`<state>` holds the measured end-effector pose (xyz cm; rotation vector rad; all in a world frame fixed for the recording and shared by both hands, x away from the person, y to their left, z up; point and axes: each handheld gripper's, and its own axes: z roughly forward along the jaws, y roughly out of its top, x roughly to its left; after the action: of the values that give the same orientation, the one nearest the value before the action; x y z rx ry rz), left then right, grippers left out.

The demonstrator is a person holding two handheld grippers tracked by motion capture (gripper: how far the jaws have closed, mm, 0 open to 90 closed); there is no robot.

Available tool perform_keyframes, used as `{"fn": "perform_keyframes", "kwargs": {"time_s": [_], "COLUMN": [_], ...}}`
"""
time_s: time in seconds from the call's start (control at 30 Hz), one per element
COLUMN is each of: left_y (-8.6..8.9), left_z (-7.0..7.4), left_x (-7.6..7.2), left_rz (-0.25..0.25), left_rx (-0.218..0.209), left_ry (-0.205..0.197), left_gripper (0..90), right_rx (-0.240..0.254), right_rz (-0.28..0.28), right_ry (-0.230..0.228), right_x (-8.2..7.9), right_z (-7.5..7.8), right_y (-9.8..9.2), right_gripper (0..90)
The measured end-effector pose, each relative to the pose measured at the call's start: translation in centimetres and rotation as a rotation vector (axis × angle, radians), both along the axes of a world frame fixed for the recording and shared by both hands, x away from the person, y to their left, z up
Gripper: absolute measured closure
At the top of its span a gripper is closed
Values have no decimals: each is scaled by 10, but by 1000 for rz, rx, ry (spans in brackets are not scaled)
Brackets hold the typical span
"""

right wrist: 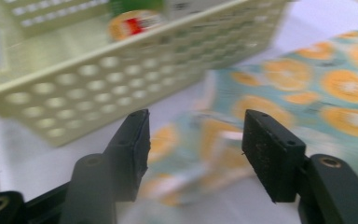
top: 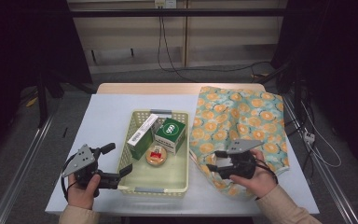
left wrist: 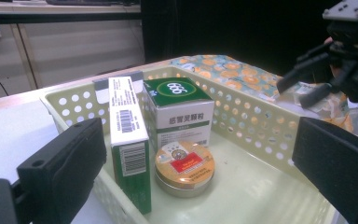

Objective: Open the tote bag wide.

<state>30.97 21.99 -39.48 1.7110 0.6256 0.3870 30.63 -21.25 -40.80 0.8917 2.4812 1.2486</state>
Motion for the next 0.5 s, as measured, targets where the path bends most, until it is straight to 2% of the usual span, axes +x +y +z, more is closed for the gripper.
{"fn": "perform_keyframes", "kwargs": {"time_s": [0.1,0.2,0.27,0.3,0.33,0.4,0.47,0.5], "left_y": [-1,-1,-1,-1,-1,-1,-2,-2], "left_z": [-1,-1,-1,-1,-1,-2,-2,-2], "left_x": [0,0,0,0,0,1,1,1], "left_rz": [-2,-3,-3,-3,-2,-2,-2,-4], "left_rx": [6,4,6,4,3,0,3,5], "left_ry": [4,5,2,5,6,10,10,7], "left_gripper": [25,24,25,25,25,25,24,25], "right_rx": [-57,-114,-147,-158,-145,-147,-132,-123], "right_rz": [36,18,13,12,9,7,6,6], "right_ry": [27,54,61,57,69,67,76,85], "right_x": [-2,6,10,11,13,15,17,19], "right_z": [-16,-34,-40,-42,-43,-43,-43,-44], "right_y": [16,20,20,20,19,19,19,19], "right_gripper": [450,523,610,620,654,721,856,884]}}
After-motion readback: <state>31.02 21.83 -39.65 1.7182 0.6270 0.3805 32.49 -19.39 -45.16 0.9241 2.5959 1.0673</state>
